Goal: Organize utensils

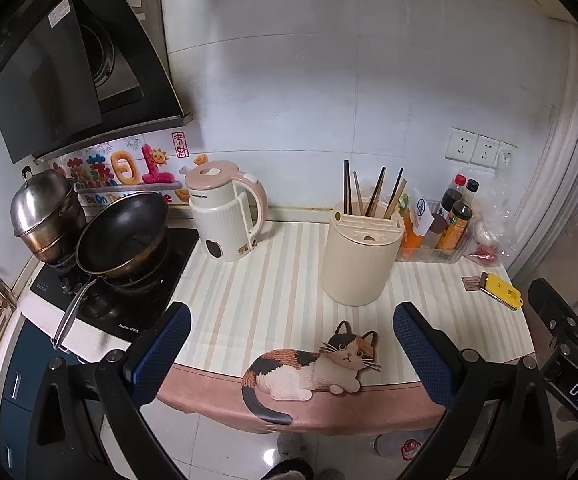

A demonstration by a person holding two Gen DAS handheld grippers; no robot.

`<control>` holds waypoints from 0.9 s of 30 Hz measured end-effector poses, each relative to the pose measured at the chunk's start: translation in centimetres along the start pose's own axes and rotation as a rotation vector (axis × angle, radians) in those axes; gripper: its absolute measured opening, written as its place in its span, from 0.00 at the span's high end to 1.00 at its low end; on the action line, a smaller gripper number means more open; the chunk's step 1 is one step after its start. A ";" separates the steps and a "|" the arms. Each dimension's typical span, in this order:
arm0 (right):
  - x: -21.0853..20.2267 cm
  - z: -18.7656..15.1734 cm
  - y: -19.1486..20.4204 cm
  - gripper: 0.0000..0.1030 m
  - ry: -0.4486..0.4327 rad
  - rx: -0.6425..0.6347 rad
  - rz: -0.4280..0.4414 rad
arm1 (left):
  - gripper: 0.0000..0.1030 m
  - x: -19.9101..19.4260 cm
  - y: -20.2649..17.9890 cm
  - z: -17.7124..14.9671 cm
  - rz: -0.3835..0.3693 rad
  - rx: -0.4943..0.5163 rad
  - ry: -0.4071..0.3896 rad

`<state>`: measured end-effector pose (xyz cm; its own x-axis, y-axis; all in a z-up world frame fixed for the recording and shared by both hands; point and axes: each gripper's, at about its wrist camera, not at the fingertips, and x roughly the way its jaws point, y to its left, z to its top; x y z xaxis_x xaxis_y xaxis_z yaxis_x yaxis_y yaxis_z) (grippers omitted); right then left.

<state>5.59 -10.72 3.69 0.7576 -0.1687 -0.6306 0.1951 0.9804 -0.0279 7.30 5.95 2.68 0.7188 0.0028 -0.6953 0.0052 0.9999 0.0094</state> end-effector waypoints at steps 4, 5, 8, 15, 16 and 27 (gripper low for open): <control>0.0 0.0 0.1 0.00 0.000 0.001 -0.002 | 0.00 0.1 0.2 0.1 0.009 0.001 -0.003; 0.0 0.0 0.1 0.00 0.001 0.000 -0.001 | 0.00 0.2 0.3 0.1 0.010 0.001 -0.003; 0.0 0.0 0.1 0.00 0.001 0.001 0.001 | 0.00 0.3 0.3 0.1 0.018 0.000 -0.003; 0.1 -0.1 0.2 0.00 0.002 0.002 -0.001 | 0.00 0.3 0.5 0.0 0.020 0.006 -0.009; 0.2 -0.1 0.3 0.00 0.003 0.003 -0.001 | 0.00 0.4 0.5 0.1 0.022 0.006 -0.010; 0.1 -0.1 0.7 0.00 0.003 0.000 0.005 | 0.00 0.4 0.4 0.3 0.021 0.008 -0.011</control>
<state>5.76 -10.09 3.52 0.7565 -0.1637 -0.6332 0.1913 0.9812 -0.0251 7.80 6.37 2.60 0.7264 0.0234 -0.6868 -0.0043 0.9996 0.0295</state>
